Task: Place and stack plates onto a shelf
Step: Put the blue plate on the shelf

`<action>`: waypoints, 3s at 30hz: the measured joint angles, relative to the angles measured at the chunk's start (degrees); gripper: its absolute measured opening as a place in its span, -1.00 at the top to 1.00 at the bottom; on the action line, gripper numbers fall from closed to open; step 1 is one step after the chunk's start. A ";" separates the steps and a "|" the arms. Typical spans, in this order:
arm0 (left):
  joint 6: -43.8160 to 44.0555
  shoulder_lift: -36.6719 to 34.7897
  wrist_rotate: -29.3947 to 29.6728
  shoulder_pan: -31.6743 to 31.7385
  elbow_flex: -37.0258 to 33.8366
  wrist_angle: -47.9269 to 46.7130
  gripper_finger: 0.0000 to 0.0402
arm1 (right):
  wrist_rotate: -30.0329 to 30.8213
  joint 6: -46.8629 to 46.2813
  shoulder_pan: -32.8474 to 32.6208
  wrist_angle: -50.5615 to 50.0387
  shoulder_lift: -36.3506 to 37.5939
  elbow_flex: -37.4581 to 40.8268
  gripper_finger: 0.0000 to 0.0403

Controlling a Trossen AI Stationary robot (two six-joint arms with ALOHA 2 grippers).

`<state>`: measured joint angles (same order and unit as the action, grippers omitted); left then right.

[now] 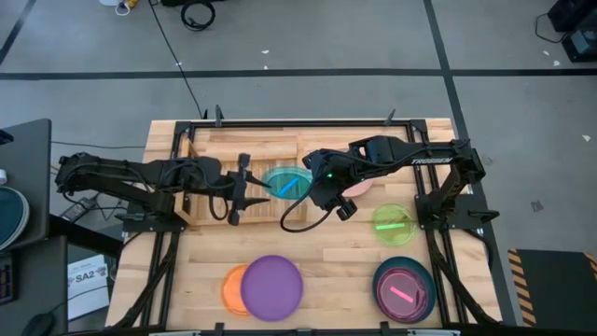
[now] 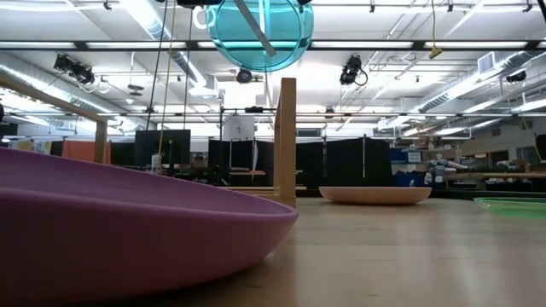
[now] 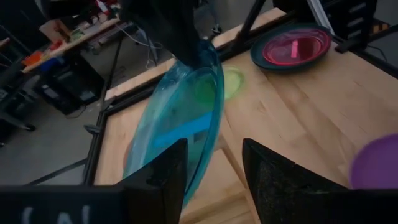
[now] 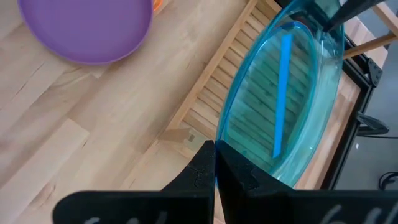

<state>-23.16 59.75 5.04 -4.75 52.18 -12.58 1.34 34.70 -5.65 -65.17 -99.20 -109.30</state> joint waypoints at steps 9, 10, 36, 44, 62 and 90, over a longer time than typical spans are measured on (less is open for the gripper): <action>-0.02 0.00 0.00 0.01 0.00 -0.17 0.42 | -0.01 0.00 0.01 0.09 0.00 0.00 0.94; -0.02 0.00 0.00 0.02 0.00 -0.16 0.44 | -0.02 0.00 0.02 0.21 0.00 0.01 0.94; -0.04 -0.02 -0.37 -0.02 -0.07 -0.26 0.86 | 0.12 -0.44 0.04 2.39 0.04 0.01 0.88; -0.07 0.00 0.07 0.05 -0.07 0.20 0.87 | 0.98 -0.63 0.04 4.19 0.04 -0.06 0.58; 0.02 -0.02 1.81 0.09 -0.04 0.09 0.87 | 22.24 -0.26 -1.24 2.10 2.22 -0.04 0.27; 13.02 -0.17 16.12 9.01 22.18 -36.31 0.94 | 8.61 -21.32 -1.42 -3.63 26.38 12.75 0.27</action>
<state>-10.14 59.58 21.16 4.26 74.37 -48.89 9.96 13.38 -7.07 -68.79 -72.81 -96.56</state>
